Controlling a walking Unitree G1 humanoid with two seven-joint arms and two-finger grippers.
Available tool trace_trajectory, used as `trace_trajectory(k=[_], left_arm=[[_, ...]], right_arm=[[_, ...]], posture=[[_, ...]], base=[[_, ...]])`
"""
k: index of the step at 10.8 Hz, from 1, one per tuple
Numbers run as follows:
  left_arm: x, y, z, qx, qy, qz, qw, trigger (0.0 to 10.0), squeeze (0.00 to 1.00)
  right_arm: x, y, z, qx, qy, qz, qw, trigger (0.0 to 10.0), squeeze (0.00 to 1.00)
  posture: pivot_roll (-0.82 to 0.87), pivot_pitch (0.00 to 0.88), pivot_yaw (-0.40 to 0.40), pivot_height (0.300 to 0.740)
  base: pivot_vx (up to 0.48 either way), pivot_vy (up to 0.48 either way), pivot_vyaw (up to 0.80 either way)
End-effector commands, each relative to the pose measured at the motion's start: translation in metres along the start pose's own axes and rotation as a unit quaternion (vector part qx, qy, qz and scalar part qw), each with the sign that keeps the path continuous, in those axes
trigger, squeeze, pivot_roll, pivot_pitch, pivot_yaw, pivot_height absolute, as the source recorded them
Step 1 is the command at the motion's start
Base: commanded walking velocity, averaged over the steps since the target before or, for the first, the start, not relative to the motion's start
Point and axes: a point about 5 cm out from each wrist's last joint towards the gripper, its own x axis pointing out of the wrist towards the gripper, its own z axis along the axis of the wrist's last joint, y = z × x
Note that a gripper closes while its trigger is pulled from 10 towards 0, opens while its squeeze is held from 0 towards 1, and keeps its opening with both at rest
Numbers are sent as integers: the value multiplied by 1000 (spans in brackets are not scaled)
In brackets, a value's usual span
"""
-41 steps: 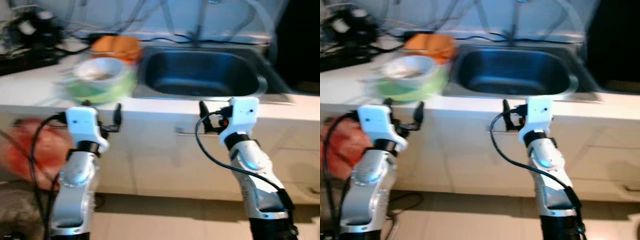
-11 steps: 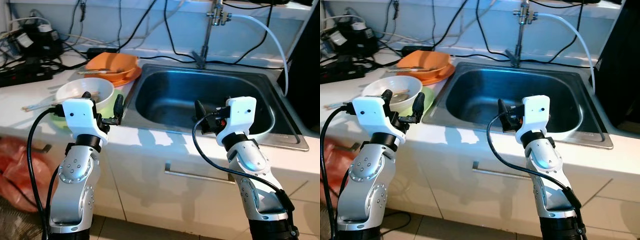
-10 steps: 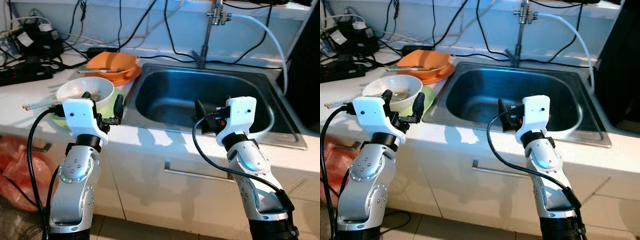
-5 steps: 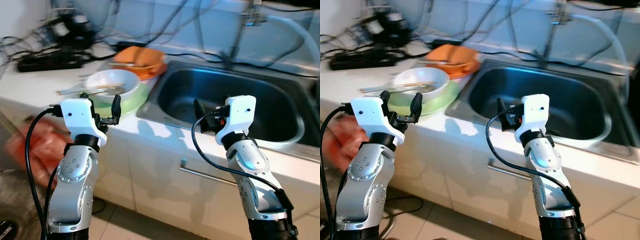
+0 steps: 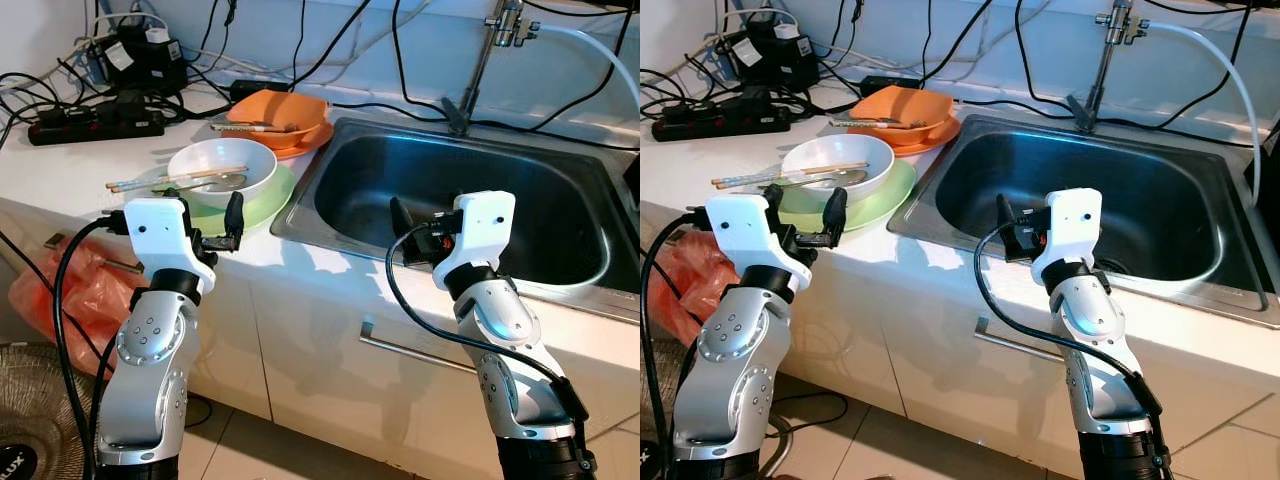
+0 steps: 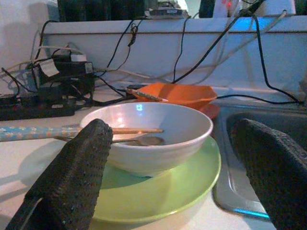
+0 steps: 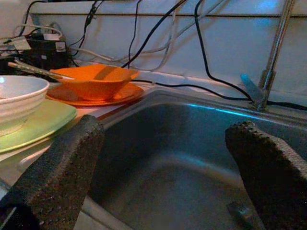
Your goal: Kitchen organization
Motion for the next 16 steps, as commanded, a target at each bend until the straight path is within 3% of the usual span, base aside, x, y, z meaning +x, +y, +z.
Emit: trace_trajectory(k=[1,3,7,16], left_arm=[[2,1,-2,-3,8,1,1000,10000,0],[2,1,-3,-3,14,1,1000,10000,0],[1,-4,-1,7,5,-25,1000,10000,0],[4,5,2,12,-2,10,1000,10000,0]], right_arm=[[2,0,5,5,-14,-1,1000,10000,0],[2,0,5,6,-14,-3,1000,10000,0],[1,-4,4,-5,-11,-19,1000,10000,0],[1,3,4,-30,-14,-16,999,10000,0]], posture=[[21,0,14,740],[22,0,16,740],[21,0,21,740],[15,0,20,740]], base=[[0,326,0],[0,412,0],[0,0,0],[32,0,0]])
